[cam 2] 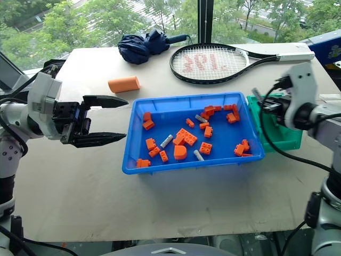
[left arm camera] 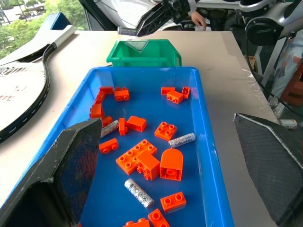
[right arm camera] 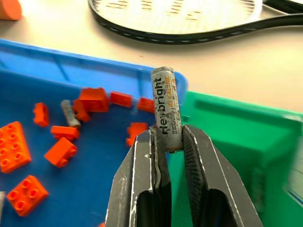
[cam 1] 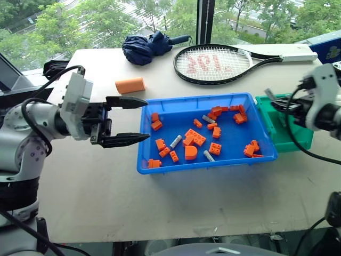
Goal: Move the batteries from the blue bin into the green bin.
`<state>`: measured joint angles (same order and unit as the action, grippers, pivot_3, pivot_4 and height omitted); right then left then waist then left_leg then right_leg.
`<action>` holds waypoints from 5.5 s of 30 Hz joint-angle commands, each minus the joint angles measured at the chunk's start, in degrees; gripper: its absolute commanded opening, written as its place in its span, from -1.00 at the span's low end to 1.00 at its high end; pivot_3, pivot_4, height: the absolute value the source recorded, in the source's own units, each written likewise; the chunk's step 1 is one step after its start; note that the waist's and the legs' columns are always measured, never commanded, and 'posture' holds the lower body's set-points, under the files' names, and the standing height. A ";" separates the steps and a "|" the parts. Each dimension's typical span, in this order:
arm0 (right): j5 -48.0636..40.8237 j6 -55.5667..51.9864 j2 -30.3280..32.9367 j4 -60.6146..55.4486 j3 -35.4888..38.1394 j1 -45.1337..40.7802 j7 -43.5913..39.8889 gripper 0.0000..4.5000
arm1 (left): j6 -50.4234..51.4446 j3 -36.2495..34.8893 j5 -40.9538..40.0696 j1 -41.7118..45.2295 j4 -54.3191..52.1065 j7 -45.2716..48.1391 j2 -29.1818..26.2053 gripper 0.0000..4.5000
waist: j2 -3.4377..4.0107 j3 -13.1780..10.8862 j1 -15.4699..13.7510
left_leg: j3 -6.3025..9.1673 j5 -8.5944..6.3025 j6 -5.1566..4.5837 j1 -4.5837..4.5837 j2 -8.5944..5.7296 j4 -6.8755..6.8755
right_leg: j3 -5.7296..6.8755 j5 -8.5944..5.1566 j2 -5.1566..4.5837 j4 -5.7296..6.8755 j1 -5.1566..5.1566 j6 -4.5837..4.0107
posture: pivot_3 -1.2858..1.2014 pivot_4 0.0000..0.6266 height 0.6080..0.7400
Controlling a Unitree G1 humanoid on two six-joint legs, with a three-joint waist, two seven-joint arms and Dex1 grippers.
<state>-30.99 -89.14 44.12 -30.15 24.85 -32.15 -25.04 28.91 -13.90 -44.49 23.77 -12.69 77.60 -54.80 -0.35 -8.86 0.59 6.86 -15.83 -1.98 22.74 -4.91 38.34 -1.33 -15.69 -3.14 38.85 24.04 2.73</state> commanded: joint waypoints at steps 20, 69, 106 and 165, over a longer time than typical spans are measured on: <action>-2.83 14.86 -3.99 2.66 -12.65 -2.26 -3.31 0.94 | -2.27 0.42 3.60 1.59 3.93 1.15 -0.82 1.00 | 0.04 0.02 1.20 | -0.13 0.01 0.01 -0.09 0.06 0.01 | -0.12 0.01 0.06 0.13 0.02 0.00 | 0.03 -0.52 1.00; 18.77 41.65 -23.99 39.79 -43.07 -16.26 -17.13 0.94 | -1.33 -5.21 2.73 -5.09 -1.04 -2.94 -2.03 1.00 | 0.04 0.01 1.88 | -0.07 0.04 0.06 0.03 0.01 0.02 | -0.10 0.01 0.05 0.13 0.19 0.00 | 0.03 -0.52 1.00; 26.72 41.29 -24.70 47.39 -45.84 -21.47 -21.03 -0.52 | -1.30 -5.31 2.88 -5.13 -1.18 -3.28 -2.00 1.00 | 0.04 0.02 1.93 | -0.07 0.04 0.07 0.04 0.01 0.01 | -0.12 0.01 0.05 0.14 0.21 0.00 | 0.03 -0.52 1.00; 14.90 8.37 3.60 6.47 -15.29 -6.59 -16.23 -0.99 | -0.76 -0.51 1.83 1.80 -0.06 -0.84 -0.48 1.00 | 0.00 0.04 1.22 | -0.03 0.05 0.08 0.19 -0.01 0.02 | -0.08 0.01 0.01 0.15 0.27 0.00 | 0.03 -0.52 1.00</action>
<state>-15.81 -81.05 46.39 -22.65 6.78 -39.65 -41.83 28.39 -14.02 -41.80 24.57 -12.03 76.13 -55.07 -0.35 -8.82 1.81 6.81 -15.78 -1.90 22.93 -4.93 38.35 -1.42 -15.68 -3.12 39.01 24.32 2.73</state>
